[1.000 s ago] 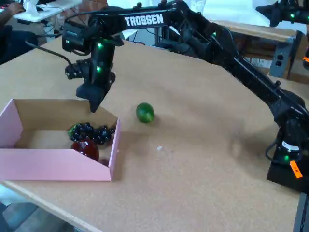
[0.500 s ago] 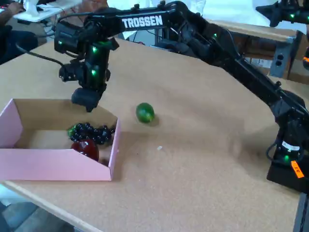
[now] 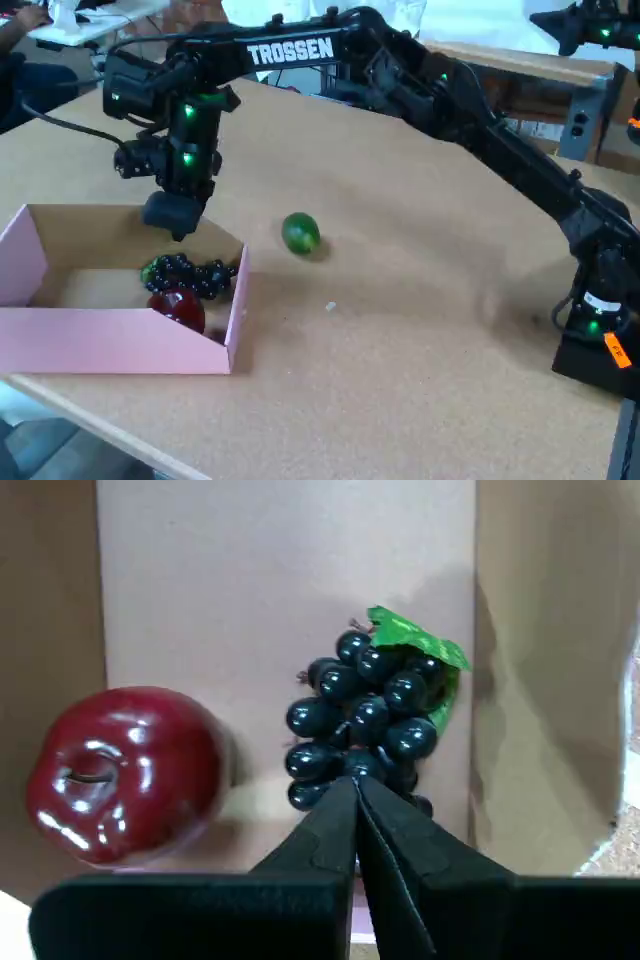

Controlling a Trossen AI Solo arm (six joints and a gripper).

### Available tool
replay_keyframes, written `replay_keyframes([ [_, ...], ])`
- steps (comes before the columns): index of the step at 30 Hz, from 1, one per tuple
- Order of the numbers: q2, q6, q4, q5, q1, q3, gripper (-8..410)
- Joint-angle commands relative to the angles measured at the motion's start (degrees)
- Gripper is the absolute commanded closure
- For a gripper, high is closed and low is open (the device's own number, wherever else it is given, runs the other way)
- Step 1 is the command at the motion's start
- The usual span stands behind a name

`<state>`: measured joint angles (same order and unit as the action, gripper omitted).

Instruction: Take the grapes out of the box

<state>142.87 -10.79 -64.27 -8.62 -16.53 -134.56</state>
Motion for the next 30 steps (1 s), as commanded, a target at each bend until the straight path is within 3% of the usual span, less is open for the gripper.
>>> replay_keyframes([
  [1, 0.0, 0.1, 0.4, 0.2, -0.1, 0.0, 402],
  [30, 0.0, 0.0, 1.1, -0.5, -0.2, 0.0, 402],
])
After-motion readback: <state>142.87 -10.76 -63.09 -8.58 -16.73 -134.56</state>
